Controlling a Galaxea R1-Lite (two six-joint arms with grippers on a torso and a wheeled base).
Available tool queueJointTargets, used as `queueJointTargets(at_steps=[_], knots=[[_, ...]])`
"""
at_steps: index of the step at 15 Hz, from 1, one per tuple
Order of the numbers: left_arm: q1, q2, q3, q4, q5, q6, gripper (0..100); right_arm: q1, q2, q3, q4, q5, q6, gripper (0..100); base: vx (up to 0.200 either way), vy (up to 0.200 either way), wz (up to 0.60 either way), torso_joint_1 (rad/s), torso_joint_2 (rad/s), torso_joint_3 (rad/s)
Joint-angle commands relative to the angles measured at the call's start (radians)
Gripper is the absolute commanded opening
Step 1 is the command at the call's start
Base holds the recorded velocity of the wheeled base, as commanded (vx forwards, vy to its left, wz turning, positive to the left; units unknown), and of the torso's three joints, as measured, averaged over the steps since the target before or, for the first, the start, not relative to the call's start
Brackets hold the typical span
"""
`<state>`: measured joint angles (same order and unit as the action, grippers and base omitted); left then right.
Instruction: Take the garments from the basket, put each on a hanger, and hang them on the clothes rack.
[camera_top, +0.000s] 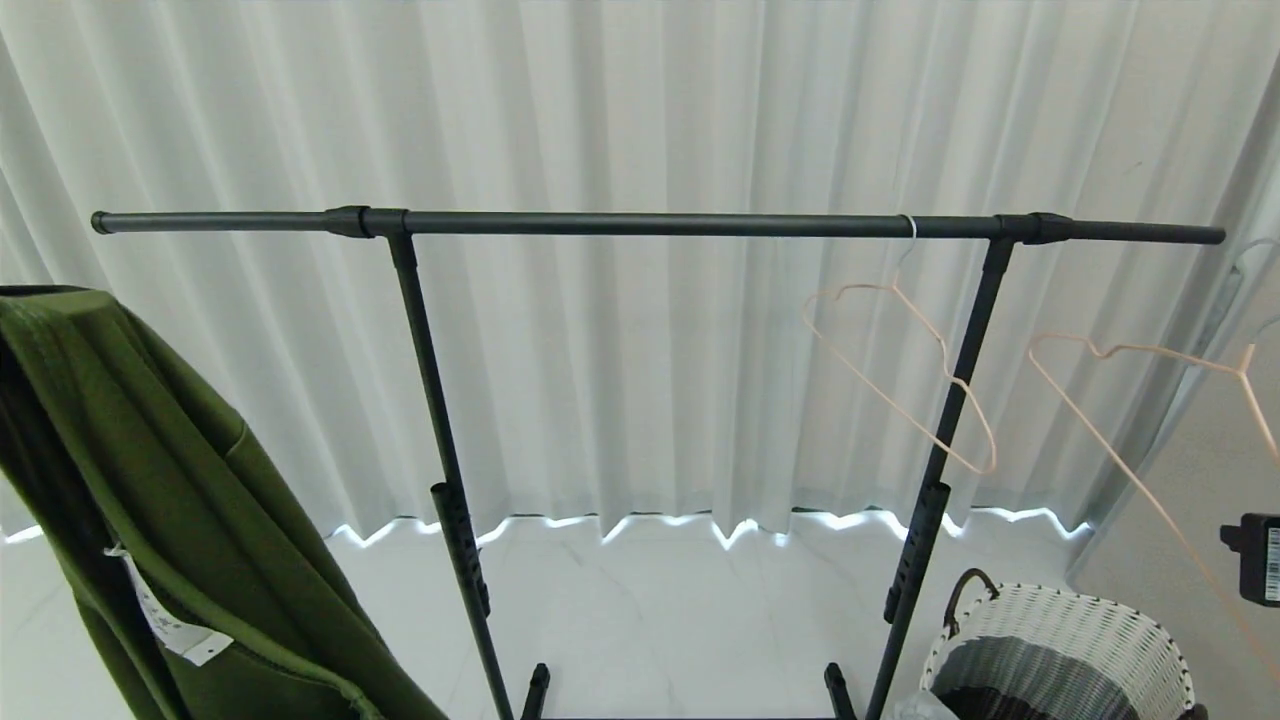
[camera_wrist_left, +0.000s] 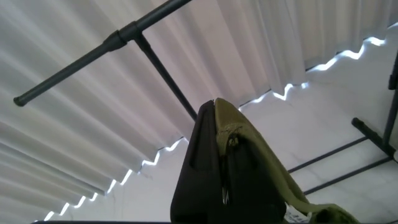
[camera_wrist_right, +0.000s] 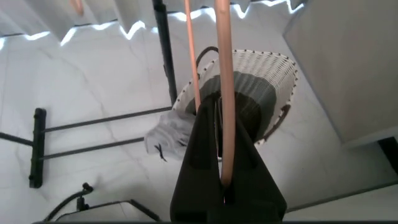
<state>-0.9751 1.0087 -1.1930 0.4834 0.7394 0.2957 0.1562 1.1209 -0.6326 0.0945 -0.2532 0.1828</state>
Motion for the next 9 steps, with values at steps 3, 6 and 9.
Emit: queueJointTargets(at_steps=[3,6,9], knots=[[-0.001,0.001,0.001,0.0,0.0,0.0,0,0.036,-0.072,-0.004,-0.007,0.009,-0.072,0,-0.2,0.0,0.0,0.001,0.0,0.007],[-0.001,0.005,0.01,0.0,-0.002,-0.003,0,0.155,-0.136,-0.019,-0.009,0.101,-0.194,0,0.0,0.0,0.0,0.0,0.0,0.0],[0.044,0.013,0.021,0.0,-0.002,-0.003,0,0.332,-0.151,-0.067,-0.01,0.144,-0.252,0,0.0,0.0,0.0,0.0,0.0,0.0]])
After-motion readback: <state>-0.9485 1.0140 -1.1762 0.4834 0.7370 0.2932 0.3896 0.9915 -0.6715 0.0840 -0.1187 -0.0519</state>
